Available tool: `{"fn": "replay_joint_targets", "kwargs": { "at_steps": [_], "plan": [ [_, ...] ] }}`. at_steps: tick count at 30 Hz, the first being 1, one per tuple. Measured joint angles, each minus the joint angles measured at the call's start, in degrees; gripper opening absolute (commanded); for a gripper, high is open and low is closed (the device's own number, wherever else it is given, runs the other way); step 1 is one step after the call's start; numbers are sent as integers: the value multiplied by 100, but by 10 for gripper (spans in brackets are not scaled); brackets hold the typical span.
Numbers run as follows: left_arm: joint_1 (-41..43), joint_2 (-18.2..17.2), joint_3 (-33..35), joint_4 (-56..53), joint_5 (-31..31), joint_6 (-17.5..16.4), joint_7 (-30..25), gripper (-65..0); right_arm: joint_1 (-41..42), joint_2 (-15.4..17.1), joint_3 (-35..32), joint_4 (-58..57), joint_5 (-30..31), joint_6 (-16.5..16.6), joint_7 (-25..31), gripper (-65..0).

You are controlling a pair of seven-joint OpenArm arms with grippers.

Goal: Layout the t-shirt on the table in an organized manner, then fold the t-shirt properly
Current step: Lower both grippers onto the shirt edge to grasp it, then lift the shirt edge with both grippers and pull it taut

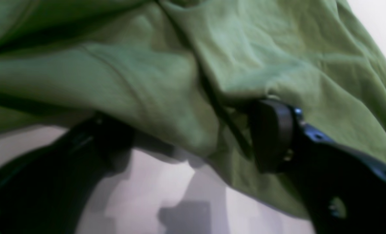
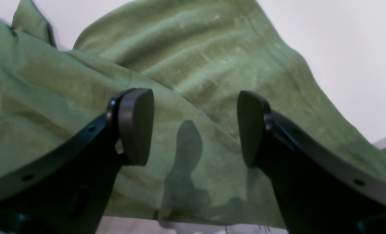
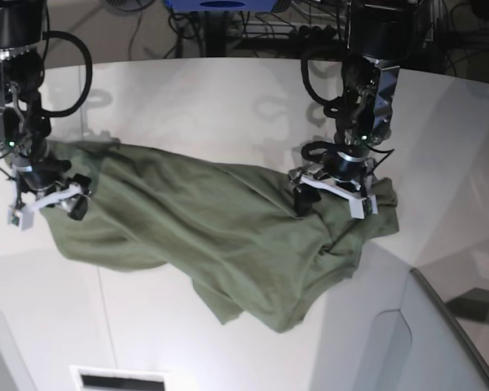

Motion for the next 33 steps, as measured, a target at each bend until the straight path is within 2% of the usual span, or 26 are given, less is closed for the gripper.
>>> {"fn": "replay_joint_targets", "kwargs": {
  "at_steps": [2, 4, 6, 10, 12, 14, 17, 18, 20, 21, 25, 29, 33],
  "plan": [
    [0, -15, -2, -129, -11, 9, -175, -362, -28, 2, 0, 0, 0, 4, 2, -266],
    [4, -26, -2, -164, -20, 11, -146, -518, -52, 13, 2, -7, 0, 2, -4, -266],
    [24, -42, -2, -164, -39, 31, -111, -647, -59, 4, 0, -31, 0, 2, -9, -266],
    [55, -208, 26, -52, -81, 42, 55, -650, -63, 13, 2, -39, 0, 0, -13, -266],
    [140, -317, 35, 297, -11, 116, 190, -650, -90, 7, 0, -33, 0, 9, 4, -266],
    [275, -520, 33, 789, -22, 52, 153, -650, -199, 11, 4, 39, 15, -9, 9, -264],
    [417, -787, 26, 1392, -20, 96, 251, -650, -420, -94, 435, 151, 22, -28, -20, -261],
    [455, -868, 24, 1585, -22, 127, 498, -650, -485, -118, 570, 170, 22, -42, -13, -261],
    [470, -962, 26, 1930, -22, 496, 1176, -650, -623, -212, 887, 201, 13, -44, 15, -260],
    [472, -981, 26, 2109, -13, 529, 1421, -650, -702, -247, 968, 203, 9, -72, 13, -257],
    [507, -1040, 26, 2997, -15, 531, 1851, -650, -1104, -262, 960, 212, 2, 7, -74, -203],
    [409, -1036, 11, 3805, -85, 487, 2435, -650, -1266, -245, 960, 212, 0, 11, -61, -200],
    [24, -960, -387, 4457, -87, 520, 3056, -650, -1351, -160, 949, 216, 2, 28, -44, -200]
  ]
}}
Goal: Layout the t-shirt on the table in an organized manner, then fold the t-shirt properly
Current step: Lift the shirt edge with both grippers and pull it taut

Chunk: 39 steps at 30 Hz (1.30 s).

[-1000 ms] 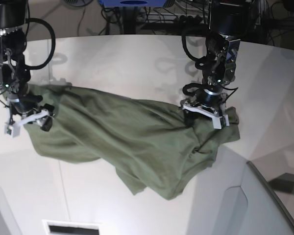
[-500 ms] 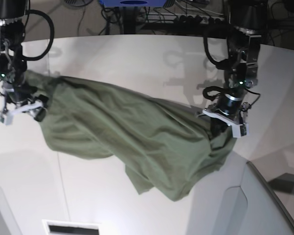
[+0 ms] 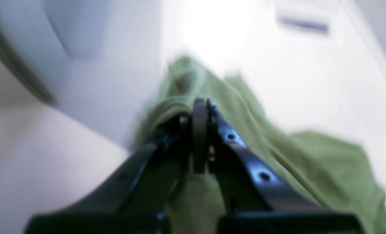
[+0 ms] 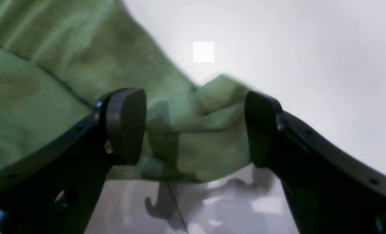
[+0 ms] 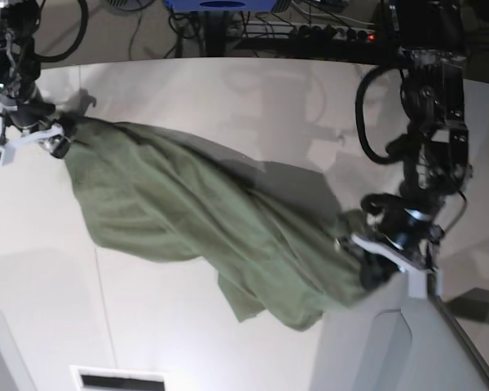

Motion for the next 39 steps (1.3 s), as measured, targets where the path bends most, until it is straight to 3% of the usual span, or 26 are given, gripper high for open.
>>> {"fn": "replay_joint_targets", "kwargs": {
  "at_steps": [5, 7, 11, 17, 22, 26, 29, 39],
  "plan": [
    [-702, 195, -184, 330, -44, -39, 901, -650, -57, 44, 11, 4, -2, -22, -2, -198],
    [-804, 223, -192, 328, -15, -33, 1023, -650, -66, 48, -24, 138, -9, 37, -273, -201],
    [-785, 208, -221, 313, 101, -15, 1021, -650, -76, 0, -269, 647, -13, 518, -798, -203],
    [-693, 173, -345, 302, 44, -55, 1014, -650, -389, 63, -907, 1338, -24, 533, -901, -198],
    [-214, 151, -907, 295, 127, -15, 1008, -650, -238, -22, -1095, 964, 0, 529, -933, -200],
    [177, 166, -990, 295, 850, -39, 999, -650, 44, 2, -1078, 470, -22, 487, -911, -200],
    [468, 175, -962, 295, 1351, -39, 1003, -650, 273, -153, -1080, 221, -26, 472, -920, -201],
    [909, 63, -960, -116, 1947, -59, 957, -650, 1139, -146, -1099, -610, -11, 527, -828, -201]
  ]
}}
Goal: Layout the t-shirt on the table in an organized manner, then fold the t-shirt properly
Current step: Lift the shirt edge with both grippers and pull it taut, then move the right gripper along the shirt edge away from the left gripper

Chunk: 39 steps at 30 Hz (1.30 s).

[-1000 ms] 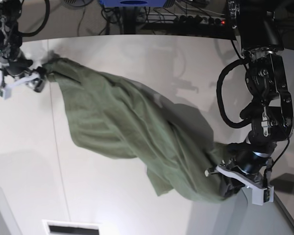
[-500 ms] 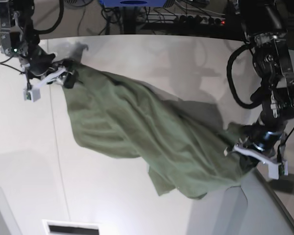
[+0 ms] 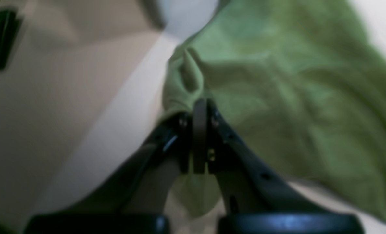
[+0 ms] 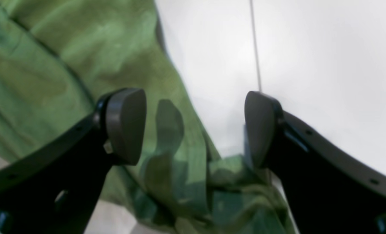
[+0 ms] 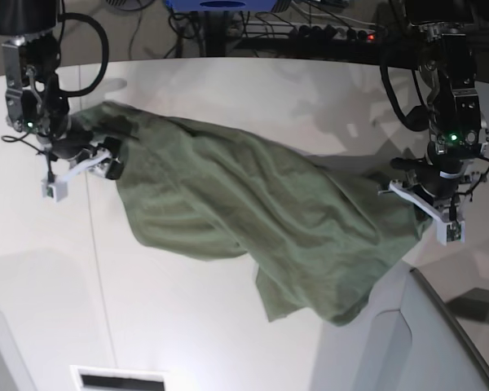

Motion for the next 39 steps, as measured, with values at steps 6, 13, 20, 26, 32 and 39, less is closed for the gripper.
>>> {"fn": "replay_joint_targets", "kwargs": {
  "at_steps": [6, 13, 20, 26, 32, 39],
  "plan": [
    [133, -17, -13, -365, -13, -7, -136, -650, 151, -20, 0, -319, 55, 72, 197, -215],
    [376, -76, -11, -442, -13, -4, -608, -650, 105, -35, 0, -205, 50, 9, -199, -429],
    [376, -79, -7, -442, -13, -4, -629, -650, -37, -256, -39, 400, 2, 4, -721, -186],
    [376, -63, 7, -446, -15, -7, -632, -650, 435, -260, -647, -181, 35, 79, -474, -242],
    [378, -66, 0, -446, -15, -9, -632, -650, 780, -240, -994, -723, 74, 52, -55, -474],
    [501, -83, -33, -446, -13, -4, -673, -650, 754, -240, -1005, -195, -17, -59, -774, -642]
  ]
}}
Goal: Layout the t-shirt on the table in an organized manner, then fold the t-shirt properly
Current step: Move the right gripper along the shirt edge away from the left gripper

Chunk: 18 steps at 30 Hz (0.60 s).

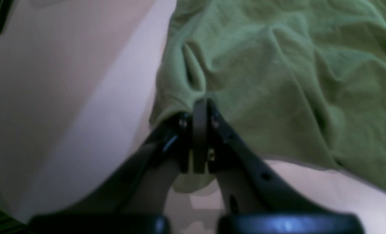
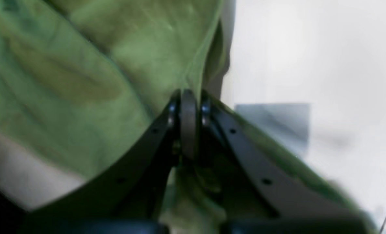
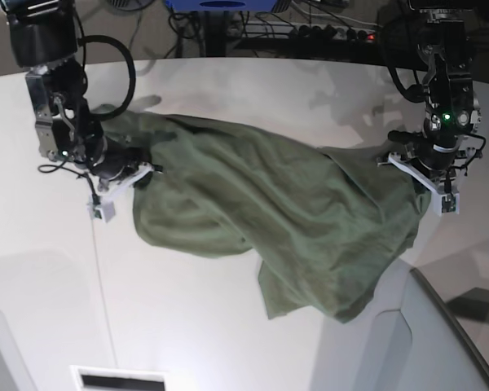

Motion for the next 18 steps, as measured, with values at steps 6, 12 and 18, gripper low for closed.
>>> {"fn": "replay_joint_targets", "kwargs": {
  "at_steps": [6, 12, 18],
  "plan": [
    [0, -57, 2, 0, -4, -13, 7, -650, 551, -31, 2, 669, 52, -697, -726, -642],
    [-4, -219, 0, 0, -20, -17, 2, -650, 1506, -44, 4, -505, 48, -678, -702, -641],
    [0, -212, -9, 0, -20, -20, 4, -650, 2203, 0, 4, -2166, 48, -715, 188, -548]
  ]
}}
